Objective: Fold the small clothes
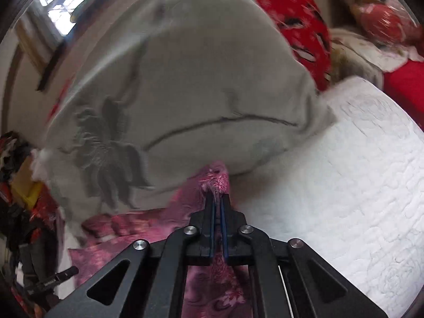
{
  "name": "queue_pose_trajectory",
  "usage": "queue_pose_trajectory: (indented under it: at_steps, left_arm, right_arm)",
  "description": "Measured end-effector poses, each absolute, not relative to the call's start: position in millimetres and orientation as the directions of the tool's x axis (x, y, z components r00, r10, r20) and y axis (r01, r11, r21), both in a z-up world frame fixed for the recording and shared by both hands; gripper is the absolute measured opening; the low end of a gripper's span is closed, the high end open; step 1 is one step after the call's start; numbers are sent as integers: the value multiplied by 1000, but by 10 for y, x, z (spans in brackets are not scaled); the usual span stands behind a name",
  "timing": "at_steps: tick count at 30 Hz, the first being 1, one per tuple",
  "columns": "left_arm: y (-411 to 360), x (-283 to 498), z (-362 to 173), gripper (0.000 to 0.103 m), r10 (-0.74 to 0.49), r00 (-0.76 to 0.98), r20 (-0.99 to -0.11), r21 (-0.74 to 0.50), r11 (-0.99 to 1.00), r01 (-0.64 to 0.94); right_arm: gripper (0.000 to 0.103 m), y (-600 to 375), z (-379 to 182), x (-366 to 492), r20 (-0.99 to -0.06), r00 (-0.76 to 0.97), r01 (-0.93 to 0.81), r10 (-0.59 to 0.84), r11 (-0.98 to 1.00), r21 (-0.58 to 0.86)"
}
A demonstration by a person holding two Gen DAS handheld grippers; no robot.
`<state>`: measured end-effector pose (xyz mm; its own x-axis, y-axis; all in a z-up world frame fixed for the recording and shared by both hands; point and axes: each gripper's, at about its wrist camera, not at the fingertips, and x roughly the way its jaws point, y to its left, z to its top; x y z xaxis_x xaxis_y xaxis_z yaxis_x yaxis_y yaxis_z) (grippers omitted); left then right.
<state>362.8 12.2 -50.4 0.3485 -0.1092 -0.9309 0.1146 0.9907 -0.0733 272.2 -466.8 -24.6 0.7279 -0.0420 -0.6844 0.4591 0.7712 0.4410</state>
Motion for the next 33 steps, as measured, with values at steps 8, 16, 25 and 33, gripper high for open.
queue_pose_trajectory:
  at_steps: [8, 16, 25, 33]
  left_arm:
    - [471, 3349, 102, 102, -269, 486, -832, -234, 963, 133]
    - [219, 3011, -322, 102, -227, 382, -896, -166, 968, 187]
    - [377, 2692, -415, 102, -203, 341, -918, -148, 973, 178]
    - [553, 2589, -480, 102, -141, 307, -941, -94, 982, 162]
  right_arm:
    - [13, -4468, -128, 2417, -635, 768, 438, -79, 788, 432]
    - [31, -4125, -394, 2202, -706, 706, 405, -45, 844, 351]
    - [30, -4151, -662, 1669, -775, 632, 405, -20, 861, 308]
    - [14, -4085, -715, 1365, -798, 602, 414, -27, 865, 284]
